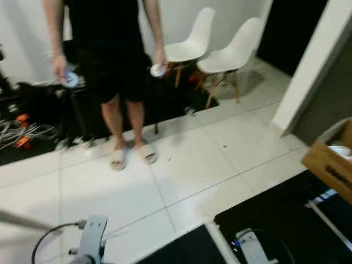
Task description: Picking trash to rubbish bin
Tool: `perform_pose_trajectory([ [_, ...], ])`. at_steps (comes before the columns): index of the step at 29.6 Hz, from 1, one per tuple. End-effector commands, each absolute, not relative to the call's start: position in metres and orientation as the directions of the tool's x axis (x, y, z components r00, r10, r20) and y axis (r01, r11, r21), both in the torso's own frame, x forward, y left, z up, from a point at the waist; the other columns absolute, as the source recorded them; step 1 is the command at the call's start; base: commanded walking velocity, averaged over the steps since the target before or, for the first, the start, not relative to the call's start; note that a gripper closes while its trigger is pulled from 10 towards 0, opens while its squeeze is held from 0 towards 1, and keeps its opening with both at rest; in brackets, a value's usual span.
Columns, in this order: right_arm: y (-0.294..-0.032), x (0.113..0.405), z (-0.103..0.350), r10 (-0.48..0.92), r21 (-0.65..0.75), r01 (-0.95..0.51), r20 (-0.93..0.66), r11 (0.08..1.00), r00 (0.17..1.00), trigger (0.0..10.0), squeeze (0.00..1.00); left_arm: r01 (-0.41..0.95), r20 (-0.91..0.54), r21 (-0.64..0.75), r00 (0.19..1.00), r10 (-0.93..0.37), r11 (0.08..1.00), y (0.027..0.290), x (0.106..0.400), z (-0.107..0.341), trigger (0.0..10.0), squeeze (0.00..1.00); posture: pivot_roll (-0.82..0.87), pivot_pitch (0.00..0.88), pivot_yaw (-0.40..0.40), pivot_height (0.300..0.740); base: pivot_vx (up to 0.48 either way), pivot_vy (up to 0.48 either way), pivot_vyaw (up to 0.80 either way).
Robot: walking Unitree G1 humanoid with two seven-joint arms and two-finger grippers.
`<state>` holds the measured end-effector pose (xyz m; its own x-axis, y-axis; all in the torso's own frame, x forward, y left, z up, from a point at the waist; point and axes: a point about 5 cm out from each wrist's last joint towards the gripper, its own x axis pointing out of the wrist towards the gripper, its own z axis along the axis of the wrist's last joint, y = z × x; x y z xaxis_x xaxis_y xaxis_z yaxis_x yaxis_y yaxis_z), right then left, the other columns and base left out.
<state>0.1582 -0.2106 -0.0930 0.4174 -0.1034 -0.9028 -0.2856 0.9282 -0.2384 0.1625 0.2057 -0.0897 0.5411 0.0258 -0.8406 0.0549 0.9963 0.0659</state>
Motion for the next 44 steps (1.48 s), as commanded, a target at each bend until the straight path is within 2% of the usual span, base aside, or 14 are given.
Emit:
perform_pose_trajectory([
  [1, -0.216, 0.155, -0.093, -0.116, -0.248, -0.29, -0.907, 0.924, 0.405, 10.0, 0.0, 0.072, -0.847, 0.069, 0.531, 0.02, 0.995, 0.205, 0.162, -0.09, 10.0, 0.0, 0.01, 0.0, 0.013, 0.74, 0.0, 0.0, -0.77],
  [4, -0.205, 0.16, -0.093, -0.086, -0.242, -0.337, -0.905, 0.91, 0.417, 10.0, 0.0, 0.115, -0.835, 0.075, 0.55, -0.001, 0.991, 0.194, 0.171, -0.088, 10.0, 0.0, 0.01, 0.0, 0.013, 0.74, 0.0, 0.0, -0.77],
  [7, -0.204, 0.153, -0.096, -0.083, -0.231, -0.344, -0.915, 0.91, 0.395, 10.0, 0.0, 0.073, -0.822, 0.073, 0.569, 0.019, 0.995, 0.194, 0.177, -0.085, 10.0, 0.0, 0.03, 0.0, 0.007, 0.74, 0.0, 0.0, -0.77],
  [9, -0.207, 0.143, -0.099, -0.09, -0.232, -0.366, -0.926, 0.901, 0.366, 10.0, 0.0, 0.074, -0.816, 0.104, 0.576, 0.043, 0.992, 0.197, 0.179, -0.084, 10.0, 0.0, 0.06, 0.0, -0.01, 0.74, 0.0, 0.0, -0.77],
  [15, -0.207, 0.138, -0.101, -0.087, -0.227, -0.388, -0.934, 0.894, 0.346, 10.0, 0.0, 0.028, -0.819, 0.132, 0.567, 0.093, 0.991, 0.212, 0.173, -0.084, 10.0, 0.0, 0.1, 0.0, -0.03, 0.74, 0.0, 0.0, -0.77],
  [18, -0.205, 0.137, -0.102, -0.079, -0.229, -0.43, -0.938, 0.873, 0.337, 10.0, 0.0, -0.092, -0.819, 0.154, 0.545, 0.179, 0.984, 0.232, 0.159, -0.086, 10.0, 0.0, 0.12, 0.0, -0.056, 0.74, 0.0, 0.0, -0.77],
  [19, -0.205, 0.137, -0.102, -0.079, -0.229, -0.43, -0.938, 0.873, 0.337, 10.0, 0.0, -0.092, -0.819, 0.154, 0.545, 0.179, 0.984, 0.232, 0.159, -0.086, 10.0, 0.0, 0.12, 0.0, -0.056, 0.74, 0.0, 0.0, -0.77],
  [22, -0.203, 0.139, -0.101, -0.068, -0.233, -0.462, -0.936, 0.856, 0.345, 10.0, 0.0, -0.184, -0.839, 0.162, 0.492, 0.233, 0.97, 0.244, 0.136, -0.092, 10.0, 0.0, 0.09, 0.0, -0.045, 0.74, 0.0, 0.0, -0.77],
  [27, -0.209, 0.144, -0.099, -0.089, -0.25, -0.417, -0.925, 0.874, 0.369, 10.0, 0.0, -0.185, -0.884, 0.15, 0.414, 0.215, 0.971, 0.241, 0.109, -0.101, 10.0, 0.0, 0.08, 0.0, -0.009, 0.74, 0.0, 0.0, -0.77],
  [31, -0.21, 0.142, -0.099, -0.087, -0.231, -0.392, -0.932, 0.89, 0.353, 10.0, 0.0, -0.193, -0.863, 0.115, 0.466, 0.194, 0.974, 0.239, 0.129, -0.096, 10.0, 0.0, 0.1, 0.0, -0.037, 0.74, 0.0, 0.0, -0.77],
  [33, -0.206, 0.144, -0.099, -0.074, -0.237, -0.452, -0.934, 0.86, 0.35, 10.0, 0.0, -0.175, -0.845, 0.122, 0.498, 0.195, 0.977, 0.238, 0.143, -0.091, 10.0, 0.0, 0.11, 0.0, -0.044, 0.74, 0.0, 0.0, -0.77],
  [36, -0.199, 0.148, -0.099, -0.056, -0.226, -0.447, -0.931, 0.866, 0.362, 10.0, 0.0, -0.164, -0.821, 0.105, 0.543, 0.179, 0.981, 0.236, 0.16, -0.085, 10.0, 0.0, 0.11, 0.0, -0.039, 0.74, 0.0, 0.0, -0.77],
  [41, -0.196, 0.152, -0.098, -0.05, -0.229, -0.453, -0.926, 0.862, 0.373, 10.0, 0.0, -0.157, -0.828, 0.107, 0.532, 0.176, 0.982, 0.233, 0.159, -0.086, 10.0, 0.0, 0.11, 0.0, -0.031, 0.74, 0.0, 0.0, -0.77],
  [44, -0.195, 0.153, -0.097, -0.05, -0.23, -0.455, -0.926, 0.86, 0.373, 10.0, 0.0, -0.142, -0.849, 0.107, 0.502, 0.164, 0.984, 0.229, 0.149, -0.091, 10.0, 0.0, 0.11, 0.0, -0.031, 0.74, 0.0, 0.0, -0.77],
])
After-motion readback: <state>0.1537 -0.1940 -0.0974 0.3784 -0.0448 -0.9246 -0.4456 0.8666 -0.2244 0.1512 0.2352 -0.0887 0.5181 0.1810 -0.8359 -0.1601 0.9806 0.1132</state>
